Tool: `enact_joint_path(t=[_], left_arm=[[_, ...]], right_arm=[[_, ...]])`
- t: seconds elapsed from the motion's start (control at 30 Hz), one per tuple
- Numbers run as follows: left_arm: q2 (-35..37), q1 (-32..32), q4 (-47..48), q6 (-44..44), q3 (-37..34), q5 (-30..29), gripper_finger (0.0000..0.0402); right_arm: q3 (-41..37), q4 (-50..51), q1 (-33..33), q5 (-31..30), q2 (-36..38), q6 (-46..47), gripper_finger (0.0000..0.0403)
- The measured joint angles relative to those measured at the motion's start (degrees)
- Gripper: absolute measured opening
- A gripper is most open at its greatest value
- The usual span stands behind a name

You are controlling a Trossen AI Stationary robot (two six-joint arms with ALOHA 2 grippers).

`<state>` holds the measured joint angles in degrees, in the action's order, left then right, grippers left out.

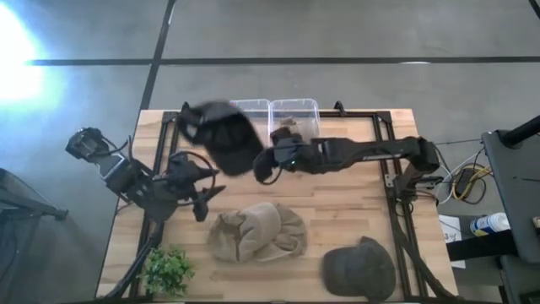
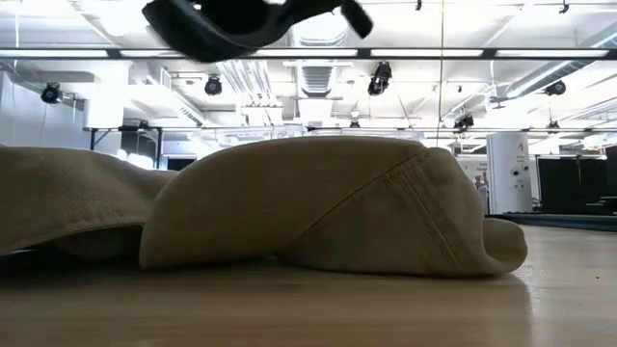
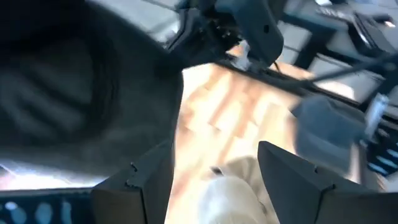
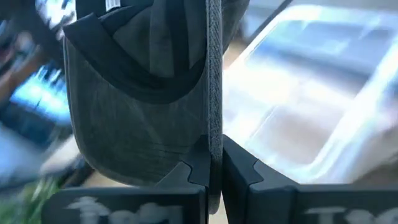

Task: Pick & Place hat
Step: Put the left dark gray cap into the left transparent bin

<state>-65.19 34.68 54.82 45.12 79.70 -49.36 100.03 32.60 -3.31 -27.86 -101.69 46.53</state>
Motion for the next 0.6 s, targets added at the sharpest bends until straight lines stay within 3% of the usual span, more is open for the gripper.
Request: enact_joint_path(t=[0.13, 0.4, 0.5, 0.6], left_arm=[[-0.25, 0.00, 1.56, 0.49, -0.26, -7.54, 0.0225], [-0.55, -0.13, 2.74, 12.94, -2.97, -34.42, 0.0225], [-0.50, -1.44, 2.73, 15.46, -4.67, -38.26, 0.0225], [-0.48, -3.72, 2.70, 17.25, -5.68, -37.85, 0.0225]], right_arm=[[0.00, -3.07, 0.79, -7.84, 2.78, -0.20, 0.0014], [0.04, -15.16, 2.13, -10.14, 4.11, -1.05, 0.0013], [0.04, -16.87, 2.29, -9.83, 4.11, -1.36, 0.0013], [-0.06, -16.99, 2.29, -9.88, 4.09, -4.02, 0.0013]])
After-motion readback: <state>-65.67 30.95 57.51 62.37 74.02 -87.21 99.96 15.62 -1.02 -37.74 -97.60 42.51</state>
